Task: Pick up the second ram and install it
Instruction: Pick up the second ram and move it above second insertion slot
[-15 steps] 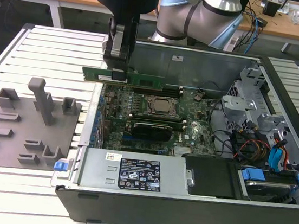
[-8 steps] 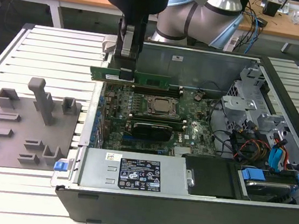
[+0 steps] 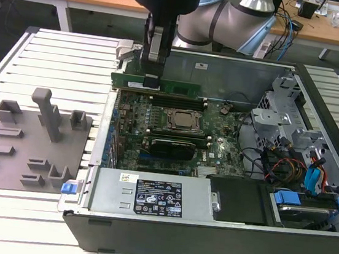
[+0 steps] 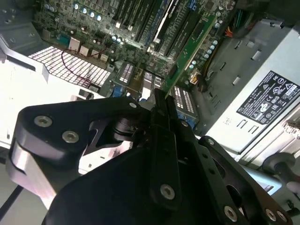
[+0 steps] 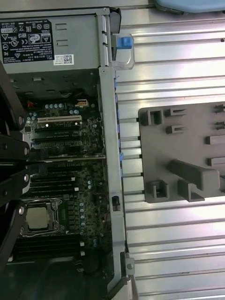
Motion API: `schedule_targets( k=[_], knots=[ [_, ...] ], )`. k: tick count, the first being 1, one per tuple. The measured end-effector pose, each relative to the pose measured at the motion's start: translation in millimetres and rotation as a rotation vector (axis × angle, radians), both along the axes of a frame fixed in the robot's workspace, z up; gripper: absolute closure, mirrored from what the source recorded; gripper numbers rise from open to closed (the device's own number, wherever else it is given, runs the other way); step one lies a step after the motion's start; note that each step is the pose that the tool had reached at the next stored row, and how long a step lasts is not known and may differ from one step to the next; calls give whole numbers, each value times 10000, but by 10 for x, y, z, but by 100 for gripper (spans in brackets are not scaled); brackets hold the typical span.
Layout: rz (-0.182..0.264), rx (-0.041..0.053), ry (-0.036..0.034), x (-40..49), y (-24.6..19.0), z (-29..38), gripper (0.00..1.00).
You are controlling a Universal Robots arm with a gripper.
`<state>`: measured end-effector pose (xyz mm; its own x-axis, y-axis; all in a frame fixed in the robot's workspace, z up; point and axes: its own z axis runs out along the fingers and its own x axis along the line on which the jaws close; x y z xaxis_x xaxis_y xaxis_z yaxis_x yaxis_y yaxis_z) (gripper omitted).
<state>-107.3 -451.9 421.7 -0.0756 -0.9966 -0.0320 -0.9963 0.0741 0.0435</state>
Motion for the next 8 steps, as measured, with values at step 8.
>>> schedule_targets(
  k=[8],
  knots=[
    [-1, 0, 0, 94, 96, -17, 87]
  ],
)
